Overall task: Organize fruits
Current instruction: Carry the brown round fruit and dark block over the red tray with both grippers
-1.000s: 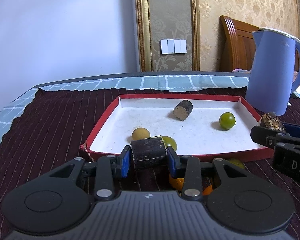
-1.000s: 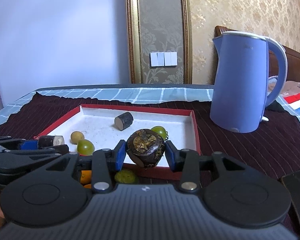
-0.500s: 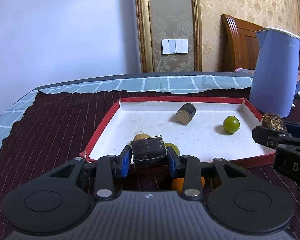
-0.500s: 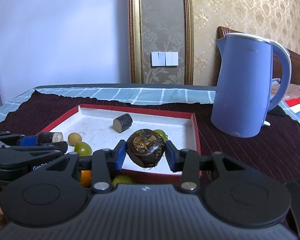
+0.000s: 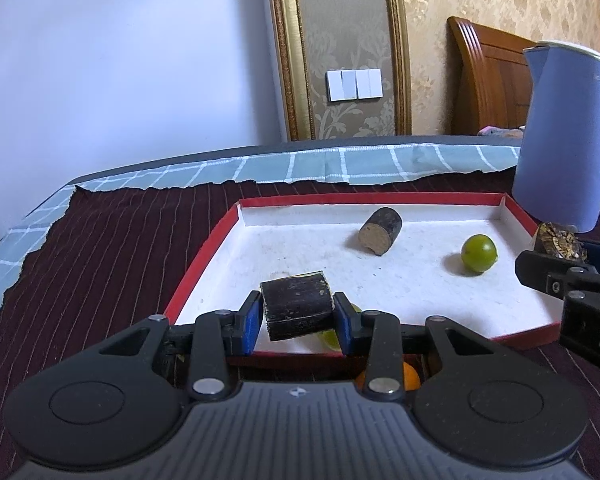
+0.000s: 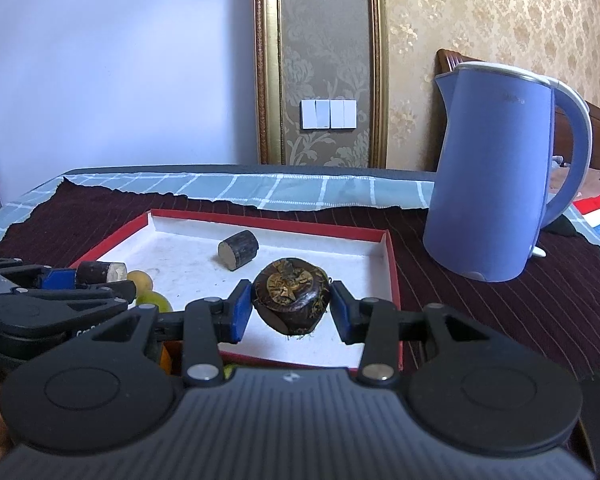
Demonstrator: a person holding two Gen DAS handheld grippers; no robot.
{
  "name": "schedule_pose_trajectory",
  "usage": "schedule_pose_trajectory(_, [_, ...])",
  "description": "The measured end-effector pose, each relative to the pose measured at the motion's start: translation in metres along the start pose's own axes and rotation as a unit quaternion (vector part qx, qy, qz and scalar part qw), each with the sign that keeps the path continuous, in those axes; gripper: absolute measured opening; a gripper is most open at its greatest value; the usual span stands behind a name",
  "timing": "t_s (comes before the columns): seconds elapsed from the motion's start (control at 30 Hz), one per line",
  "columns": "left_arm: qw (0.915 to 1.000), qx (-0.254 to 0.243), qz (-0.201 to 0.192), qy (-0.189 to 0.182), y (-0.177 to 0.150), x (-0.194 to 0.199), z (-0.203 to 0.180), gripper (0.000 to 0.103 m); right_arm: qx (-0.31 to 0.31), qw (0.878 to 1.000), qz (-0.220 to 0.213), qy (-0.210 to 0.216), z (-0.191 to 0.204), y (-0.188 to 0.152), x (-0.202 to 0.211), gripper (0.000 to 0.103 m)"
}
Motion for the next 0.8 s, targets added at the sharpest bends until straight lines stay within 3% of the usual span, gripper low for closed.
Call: schedule_pose_trajectory(0.8, [0.9994, -0.011, 0.019, 0.025, 0.021, -0.042, 0.006, 0.037, 0.002, 1.000, 0.015, -0.011, -0.004, 0.014, -0.042, 0.040])
Point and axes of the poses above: each gripper's, at about its wrist camera, not at the fingertips, and x roughly against the way its jaws point, z to its left, y to its top, the point moved 8 cm from there along -x, roughly the way its jaws point, and after that the axes turned 8 degrees about -y, right-handed, at the moved point
